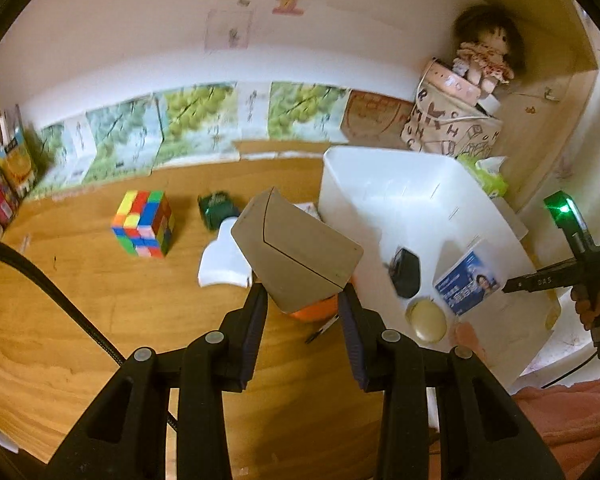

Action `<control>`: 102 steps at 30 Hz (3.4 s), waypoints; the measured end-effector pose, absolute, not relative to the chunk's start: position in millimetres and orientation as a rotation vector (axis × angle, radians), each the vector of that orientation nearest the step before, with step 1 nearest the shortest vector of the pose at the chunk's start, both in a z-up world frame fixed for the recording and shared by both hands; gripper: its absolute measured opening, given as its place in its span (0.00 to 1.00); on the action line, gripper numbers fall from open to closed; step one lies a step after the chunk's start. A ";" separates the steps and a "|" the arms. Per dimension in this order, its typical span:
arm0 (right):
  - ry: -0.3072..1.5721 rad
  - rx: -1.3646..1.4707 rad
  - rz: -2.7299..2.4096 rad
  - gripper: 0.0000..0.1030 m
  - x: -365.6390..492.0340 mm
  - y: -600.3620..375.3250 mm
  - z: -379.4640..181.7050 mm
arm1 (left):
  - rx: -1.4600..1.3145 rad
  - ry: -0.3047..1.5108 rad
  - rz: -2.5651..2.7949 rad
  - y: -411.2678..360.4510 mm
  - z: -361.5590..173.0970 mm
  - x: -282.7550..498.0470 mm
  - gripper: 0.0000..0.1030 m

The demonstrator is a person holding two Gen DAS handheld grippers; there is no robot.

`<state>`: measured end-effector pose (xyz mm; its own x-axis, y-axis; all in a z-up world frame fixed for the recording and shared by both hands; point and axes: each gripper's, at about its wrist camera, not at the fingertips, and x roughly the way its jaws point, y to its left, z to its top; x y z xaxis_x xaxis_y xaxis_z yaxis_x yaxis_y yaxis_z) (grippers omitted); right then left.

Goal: Organize rigid objects
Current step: 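Lift the beige card with the left tool and carry it over the tray, then open the left tool to drop the beige card into the tray, then withdraw the left tool toward the white plastic scoop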

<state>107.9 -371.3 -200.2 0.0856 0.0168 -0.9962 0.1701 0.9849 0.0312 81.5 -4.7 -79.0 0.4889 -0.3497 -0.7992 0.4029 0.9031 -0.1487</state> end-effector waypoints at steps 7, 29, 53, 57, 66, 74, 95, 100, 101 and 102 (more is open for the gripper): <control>1.489 0.111 -0.064 0.07 112.8 -363.9 -203.7 | 0.061 0.907 -0.505 -28.6 -62.1 77.3 0.38; 1.532 -0.083 0.118 0.07 118.0 -330.0 -217.8 | 0.101 0.906 -0.687 -135.0 -64.8 54.8 0.39; 1.545 -0.144 0.170 0.10 116.0 -316.3 -211.4 | -0.001 0.863 -0.532 -137.8 -66.4 53.4 0.61; 1.545 -0.141 0.147 0.09 117.0 -313.9 -210.9 | -0.039 0.872 -0.499 -122.4 -66.3 57.6 0.63; 1.557 -0.082 0.066 0.07 114.5 -316.9 -213.1 | -0.077 0.864 -0.436 -80.8 -60.7 63.8 0.68; 1.562 0.015 -0.041 0.07 110.1 -321.1 -213.6 | -0.090 0.874 -0.406 -43.7 -58.0 74.5 0.68; 1.527 0.214 -0.292 0.07 99.6 -358.1 -208.1 | -0.074 0.986 -0.342 30.0 -74.3 129.8 0.71; 1.530 0.255 -0.322 0.08 105.3 -366.5 -209.3 | -0.055 1.090 -0.360 36.8 -94.6 152.3 0.76; 1.530 0.263 -0.329 0.08 105.8 -369.3 -209.3 | -0.058 1.120 -0.376 38.2 -100.7 158.0 0.76; 1.531 0.270 -0.338 0.09 106.4 -372.9 -208.0 | -0.059 1.137 -0.377 39.2 -104.5 161.5 0.77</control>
<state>106.4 -372.9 -208.0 0.0096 -0.0455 -0.9989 0.3792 0.9245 -0.0385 161.5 39.2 -104.5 0.3649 -0.3227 -0.8733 0.2631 0.9355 -0.2358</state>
